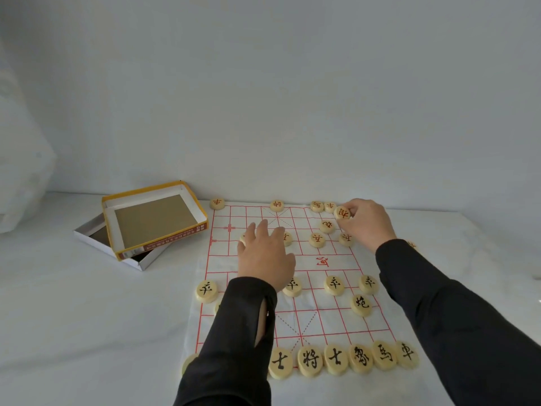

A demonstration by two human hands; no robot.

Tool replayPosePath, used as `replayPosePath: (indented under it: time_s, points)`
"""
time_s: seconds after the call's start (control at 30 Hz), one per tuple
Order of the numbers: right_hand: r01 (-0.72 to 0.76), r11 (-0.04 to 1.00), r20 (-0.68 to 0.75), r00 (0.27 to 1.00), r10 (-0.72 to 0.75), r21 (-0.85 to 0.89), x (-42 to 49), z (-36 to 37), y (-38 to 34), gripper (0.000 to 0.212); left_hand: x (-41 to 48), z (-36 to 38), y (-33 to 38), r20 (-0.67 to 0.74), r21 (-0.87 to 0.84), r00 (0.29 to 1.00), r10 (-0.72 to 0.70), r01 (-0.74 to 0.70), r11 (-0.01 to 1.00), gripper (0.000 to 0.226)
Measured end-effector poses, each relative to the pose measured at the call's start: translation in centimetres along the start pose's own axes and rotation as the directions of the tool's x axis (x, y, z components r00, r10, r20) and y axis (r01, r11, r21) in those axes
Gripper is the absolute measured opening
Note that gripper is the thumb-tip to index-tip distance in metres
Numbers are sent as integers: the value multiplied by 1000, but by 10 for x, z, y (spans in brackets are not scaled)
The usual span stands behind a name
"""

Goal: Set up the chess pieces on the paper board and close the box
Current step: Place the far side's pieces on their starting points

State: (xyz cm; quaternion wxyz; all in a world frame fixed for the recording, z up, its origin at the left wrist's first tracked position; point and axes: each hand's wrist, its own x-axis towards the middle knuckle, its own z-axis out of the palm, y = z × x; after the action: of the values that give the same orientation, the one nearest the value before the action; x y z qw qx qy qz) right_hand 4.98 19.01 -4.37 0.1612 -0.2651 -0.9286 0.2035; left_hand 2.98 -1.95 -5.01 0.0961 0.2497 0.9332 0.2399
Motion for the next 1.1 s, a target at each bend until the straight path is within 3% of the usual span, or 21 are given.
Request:
replayPosePath:
  time_s: [0.23, 0.43, 0.57, 0.9, 1.1]
  points:
    - [134, 976, 91, 989, -120, -171, 32, 18, -18, 28, 1, 1, 1, -11, -7, 1000, 6, -6, 1000, 54]
    - [354, 865, 241, 929, -281, -355, 64, 32, -37, 30, 4, 1, 1, -15, -16, 1000, -10, 9, 1000, 53]
    - [394, 829, 280, 912, -299, -398, 69, 47, -35, 31, 5, 0, 0, -21, -11, 1000, -5, 4, 1000, 53]
    - [395, 827, 200, 918, -342, -401, 70, 55, -34, 26, 5, -2, 0, -20, -17, 1000, 2, -2, 1000, 54]
    - [327, 906, 94, 945, -313, -268, 53, 37, -36, 31, 2, -1, 3, -14, 7, 1000, 25, -25, 1000, 55]
